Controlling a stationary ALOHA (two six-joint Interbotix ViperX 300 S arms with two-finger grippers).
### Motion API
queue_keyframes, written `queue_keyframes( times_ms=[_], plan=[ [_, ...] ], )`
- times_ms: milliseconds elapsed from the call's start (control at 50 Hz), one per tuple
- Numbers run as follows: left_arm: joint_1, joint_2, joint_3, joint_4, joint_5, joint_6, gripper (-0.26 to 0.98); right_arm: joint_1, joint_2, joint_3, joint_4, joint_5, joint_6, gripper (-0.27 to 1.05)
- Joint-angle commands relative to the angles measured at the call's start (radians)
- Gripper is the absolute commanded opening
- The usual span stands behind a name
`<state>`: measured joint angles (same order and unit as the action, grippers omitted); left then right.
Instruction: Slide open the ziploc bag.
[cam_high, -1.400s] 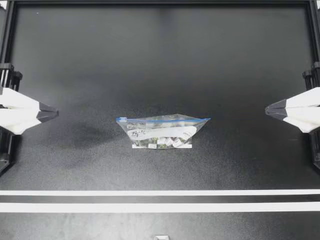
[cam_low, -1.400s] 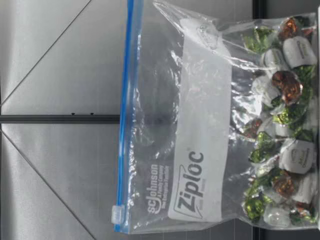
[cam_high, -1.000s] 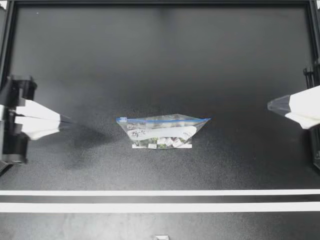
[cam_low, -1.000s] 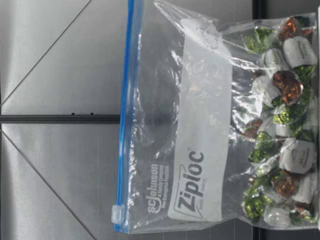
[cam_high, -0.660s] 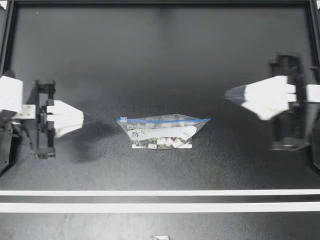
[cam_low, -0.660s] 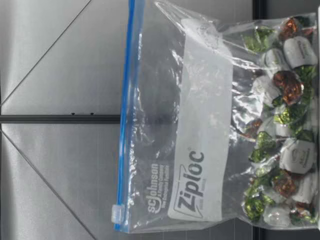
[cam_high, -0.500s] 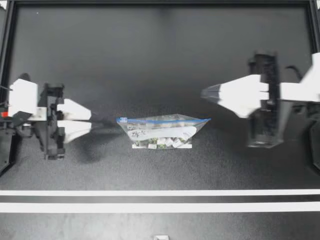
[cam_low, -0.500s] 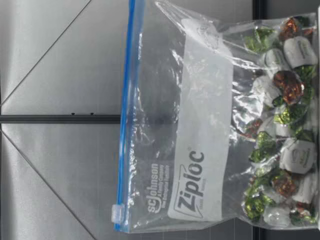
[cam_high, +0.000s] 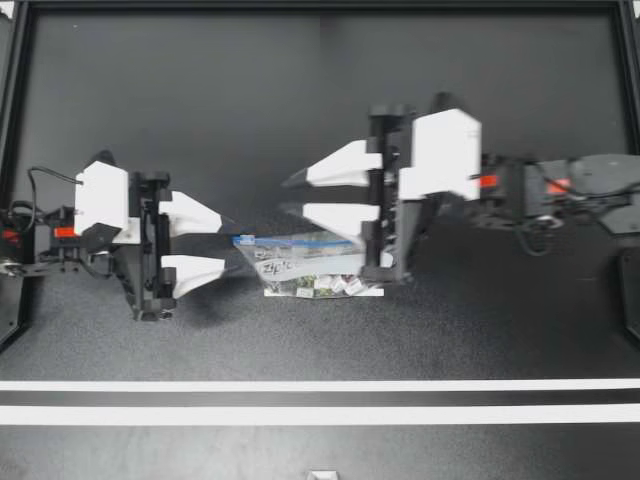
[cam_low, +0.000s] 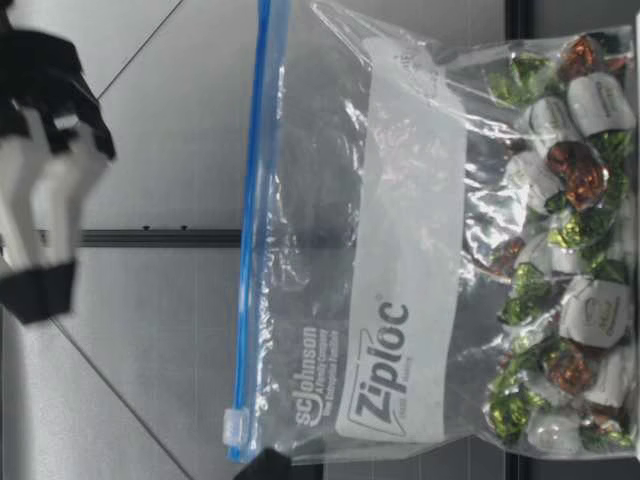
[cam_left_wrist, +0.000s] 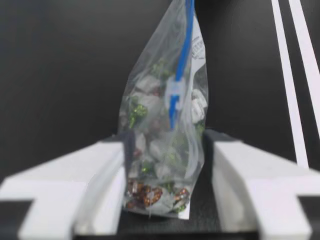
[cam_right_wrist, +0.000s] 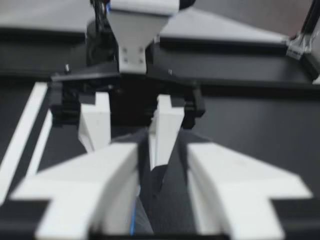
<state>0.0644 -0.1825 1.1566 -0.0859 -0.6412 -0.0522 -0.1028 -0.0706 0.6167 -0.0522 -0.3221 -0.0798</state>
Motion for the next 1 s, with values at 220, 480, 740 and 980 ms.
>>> queue_keyframes(
  times_ms=[220, 480, 740, 980],
  plan=[
    [-0.002, 0.003, -0.021, 0.000, -0.012, 0.000, 0.25, 0.006, 0.123, -0.147, -0.002, 0.153, -0.002, 0.45],
    [-0.002, -0.002, -0.029, -0.002, -0.014, 0.000, -0.06, 0.032, 0.186, -0.201, -0.002, 0.239, -0.003, 0.45],
    [-0.002, -0.002, -0.029, 0.000, -0.014, 0.002, -0.15, 0.035, 0.206, -0.212, -0.002, 0.265, -0.002, 0.45],
    [-0.002, -0.003, -0.028, 0.000, -0.014, 0.003, -0.15, 0.035, 0.219, -0.219, -0.002, 0.285, 0.003, 0.45]
  ],
)
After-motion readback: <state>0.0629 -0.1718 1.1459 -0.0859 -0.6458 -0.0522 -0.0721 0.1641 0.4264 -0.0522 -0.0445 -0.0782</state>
